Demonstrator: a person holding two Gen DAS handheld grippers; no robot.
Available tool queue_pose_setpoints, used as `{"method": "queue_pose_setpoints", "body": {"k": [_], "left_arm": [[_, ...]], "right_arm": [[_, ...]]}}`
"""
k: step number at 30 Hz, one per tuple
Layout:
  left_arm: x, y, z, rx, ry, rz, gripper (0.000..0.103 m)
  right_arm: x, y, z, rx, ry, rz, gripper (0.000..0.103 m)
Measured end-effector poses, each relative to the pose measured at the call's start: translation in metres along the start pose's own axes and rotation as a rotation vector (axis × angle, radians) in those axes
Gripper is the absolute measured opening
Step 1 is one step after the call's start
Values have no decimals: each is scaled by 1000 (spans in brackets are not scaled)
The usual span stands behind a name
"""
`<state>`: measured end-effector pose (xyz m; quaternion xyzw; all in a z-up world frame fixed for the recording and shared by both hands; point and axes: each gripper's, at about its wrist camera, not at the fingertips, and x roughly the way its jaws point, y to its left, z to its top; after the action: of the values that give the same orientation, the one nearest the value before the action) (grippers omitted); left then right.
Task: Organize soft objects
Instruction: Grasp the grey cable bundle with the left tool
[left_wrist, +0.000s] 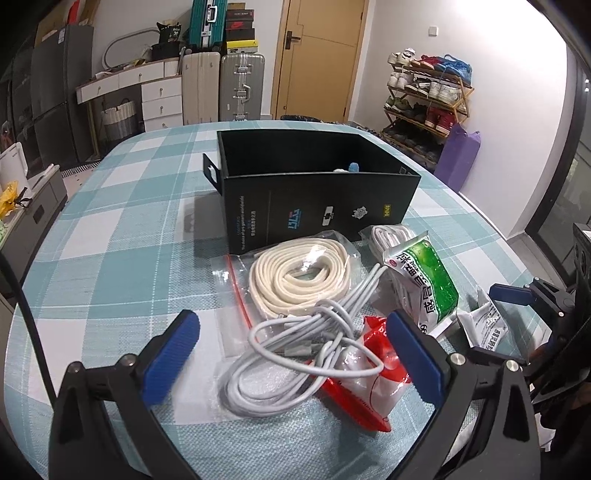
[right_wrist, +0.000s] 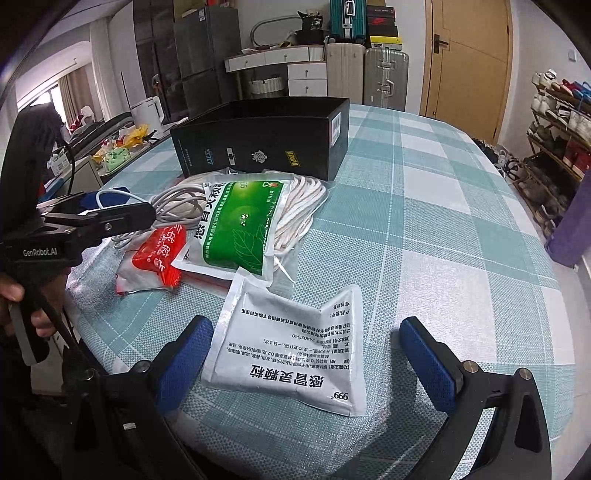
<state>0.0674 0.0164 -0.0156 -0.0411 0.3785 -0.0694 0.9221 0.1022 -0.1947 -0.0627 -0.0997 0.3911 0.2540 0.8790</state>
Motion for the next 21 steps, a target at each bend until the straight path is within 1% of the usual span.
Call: {"method": "queue_pose_setpoints", "body": {"k": [1, 4, 6, 9, 12, 16, 21], "left_arm": [[1, -1, 0, 1, 4, -1, 95], [3, -3, 0, 6, 12, -7, 83], [4, -5, -1, 14, 15, -7, 78], [2, -5, -2, 19, 11, -10, 62], [1, -5, -2, 25, 7, -25, 56], [-4, -8, -2, 53, -11, -23, 48], [-7, -6, -2, 49, -24, -36, 42]], "right_arm": [[0, 0, 0, 1, -1, 1, 102], [-1, 0, -1, 3, -3, 2, 102], [-1, 0, -1, 3, -3, 3, 102], [-2, -1, -2, 3, -6, 4, 102], [-2, 0, -2, 2, -7, 1, 102], [-1, 1, -2, -5, -10, -6, 102], [0, 3, -2, -9, -9, -11, 102]]}}
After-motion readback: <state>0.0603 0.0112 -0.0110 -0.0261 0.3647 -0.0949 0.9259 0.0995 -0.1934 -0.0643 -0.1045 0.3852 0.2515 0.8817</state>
